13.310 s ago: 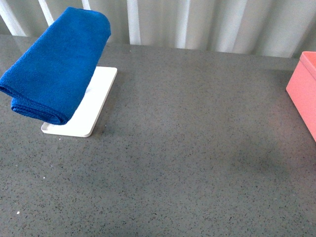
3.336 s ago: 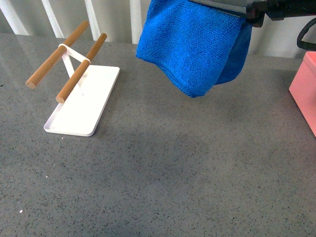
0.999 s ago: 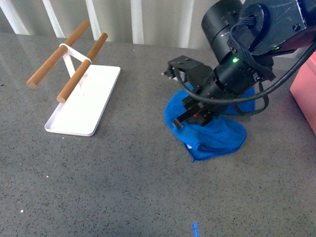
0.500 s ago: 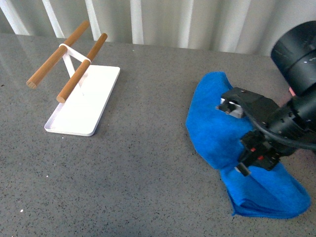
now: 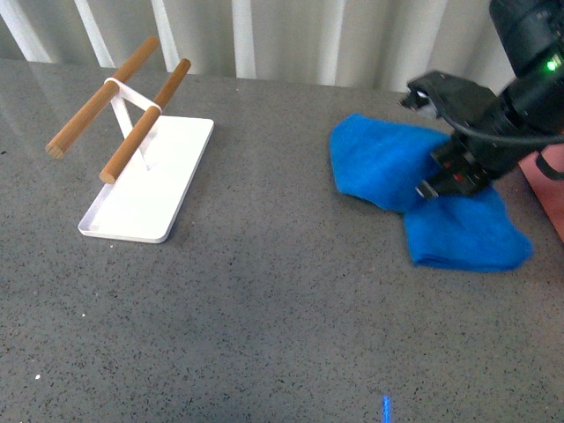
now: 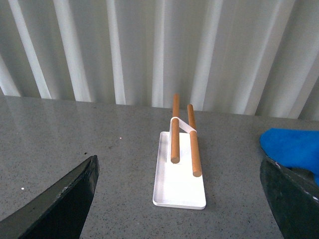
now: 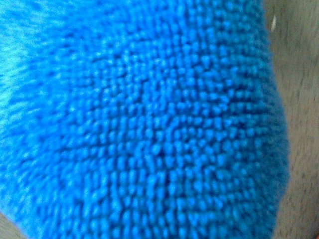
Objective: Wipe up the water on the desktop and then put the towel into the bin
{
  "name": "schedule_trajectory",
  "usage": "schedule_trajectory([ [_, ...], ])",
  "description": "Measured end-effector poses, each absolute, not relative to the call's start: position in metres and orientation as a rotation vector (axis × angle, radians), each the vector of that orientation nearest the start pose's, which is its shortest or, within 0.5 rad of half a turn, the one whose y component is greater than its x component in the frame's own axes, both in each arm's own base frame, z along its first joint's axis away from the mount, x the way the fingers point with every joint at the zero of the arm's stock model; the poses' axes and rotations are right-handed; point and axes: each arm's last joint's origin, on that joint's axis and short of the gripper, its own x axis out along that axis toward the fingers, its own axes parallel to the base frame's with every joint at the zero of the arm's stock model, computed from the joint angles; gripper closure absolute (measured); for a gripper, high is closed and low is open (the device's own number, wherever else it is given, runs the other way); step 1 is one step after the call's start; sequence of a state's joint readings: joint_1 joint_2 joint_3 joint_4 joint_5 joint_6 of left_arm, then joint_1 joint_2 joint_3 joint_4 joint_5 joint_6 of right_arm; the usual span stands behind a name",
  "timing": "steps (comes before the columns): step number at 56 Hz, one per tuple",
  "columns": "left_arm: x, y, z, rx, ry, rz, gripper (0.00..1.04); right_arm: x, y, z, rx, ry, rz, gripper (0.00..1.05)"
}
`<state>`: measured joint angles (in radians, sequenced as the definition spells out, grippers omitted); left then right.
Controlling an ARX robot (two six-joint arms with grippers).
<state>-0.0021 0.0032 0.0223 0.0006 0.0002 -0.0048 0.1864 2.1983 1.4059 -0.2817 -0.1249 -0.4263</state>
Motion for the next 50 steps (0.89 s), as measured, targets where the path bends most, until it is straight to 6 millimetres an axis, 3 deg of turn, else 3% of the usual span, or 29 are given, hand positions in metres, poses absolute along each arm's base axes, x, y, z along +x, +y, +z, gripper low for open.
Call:
schedule_trajectory([
  [8,0.096,0.000,0.171,-0.005,-0.020,-0.002,0.07,0.432,0.111,0.131,-0.366,0.869,0.502,1.00],
  [18,0.096,0.000,0.171,-0.005,-0.020,-0.002,0.07,0.420,0.116,0.168,-0.357,0.707,0.465,1.00],
  [31,0.096,0.000,0.171,-0.005,-0.020,-0.002,0.07,0.389,0.094,0.235,-0.421,0.341,0.305,1.00],
  [38,0.096,0.000,0.171,-0.005,-0.020,-0.002,0.07,0.369,0.071,0.273,-0.339,0.343,0.220,1.00],
  [50,0.096,0.000,0.171,-0.005,-0.020,-0.002,0.07,0.347,0.032,0.305,-0.275,0.438,0.095,1.00],
])
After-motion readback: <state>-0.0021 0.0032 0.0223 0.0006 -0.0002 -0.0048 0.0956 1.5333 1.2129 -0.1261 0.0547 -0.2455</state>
